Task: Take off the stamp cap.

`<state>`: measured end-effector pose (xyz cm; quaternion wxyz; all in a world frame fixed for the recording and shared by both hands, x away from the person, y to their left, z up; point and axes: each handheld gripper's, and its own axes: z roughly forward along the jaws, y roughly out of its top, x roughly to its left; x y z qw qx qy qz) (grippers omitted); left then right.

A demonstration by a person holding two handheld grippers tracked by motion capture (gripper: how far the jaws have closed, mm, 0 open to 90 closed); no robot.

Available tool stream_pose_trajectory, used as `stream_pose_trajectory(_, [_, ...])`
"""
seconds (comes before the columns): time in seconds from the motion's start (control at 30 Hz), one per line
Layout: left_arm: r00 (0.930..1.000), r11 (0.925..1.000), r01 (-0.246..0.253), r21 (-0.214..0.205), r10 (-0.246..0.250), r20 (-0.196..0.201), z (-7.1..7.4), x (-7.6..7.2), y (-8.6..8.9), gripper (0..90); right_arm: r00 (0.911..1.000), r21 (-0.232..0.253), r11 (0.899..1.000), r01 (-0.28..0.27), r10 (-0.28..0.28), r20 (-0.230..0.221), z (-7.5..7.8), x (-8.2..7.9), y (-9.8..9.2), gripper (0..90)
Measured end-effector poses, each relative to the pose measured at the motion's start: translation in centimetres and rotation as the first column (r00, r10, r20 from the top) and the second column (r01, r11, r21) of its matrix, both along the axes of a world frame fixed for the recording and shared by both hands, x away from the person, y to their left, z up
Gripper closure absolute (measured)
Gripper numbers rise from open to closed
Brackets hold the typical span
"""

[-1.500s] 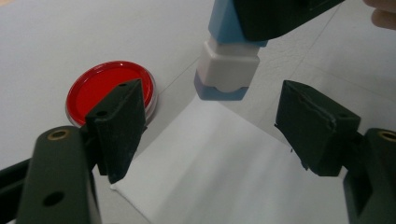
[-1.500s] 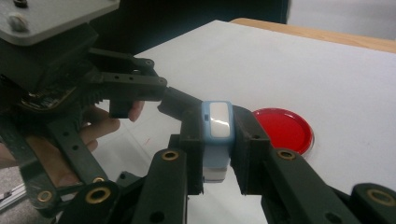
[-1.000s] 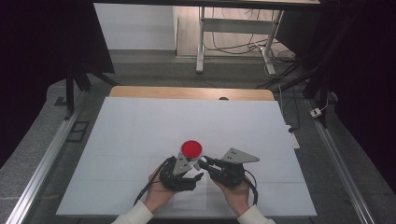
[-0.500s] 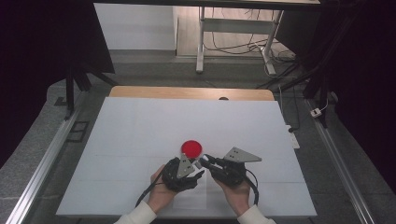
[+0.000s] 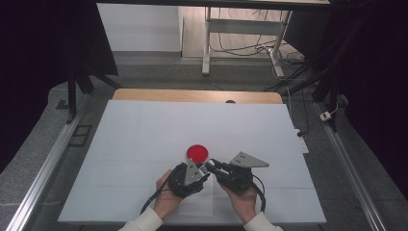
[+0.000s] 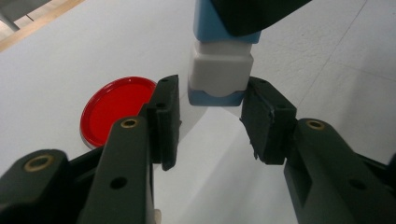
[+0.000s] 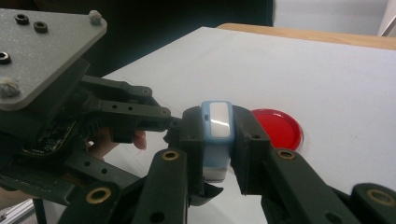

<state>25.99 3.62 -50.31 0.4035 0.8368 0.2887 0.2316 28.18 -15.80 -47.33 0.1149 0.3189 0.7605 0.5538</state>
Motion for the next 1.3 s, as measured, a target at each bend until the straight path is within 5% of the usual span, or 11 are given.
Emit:
stream_pose_trajectory(1.07, [0.9996, 0.9997, 0.002, 0.026, -0.003, 0.029, -0.19, 0.08, -0.36, 65.6, 0.9998, 0.019, 1.0, 0.021, -0.021, -0.006, -0.05, 0.06, -0.23, 75.2])
stream_pose_trajectory(1.3, [0.9997, 1.0, 0.0, -0.002, 0.0, 0.024, -0.28, 0.03, -0.26, 65.8, 0.9997, 0.021, 0.999, 0.024, -0.024, -0.007, -0.02, 0.02, -0.26, 75.2])
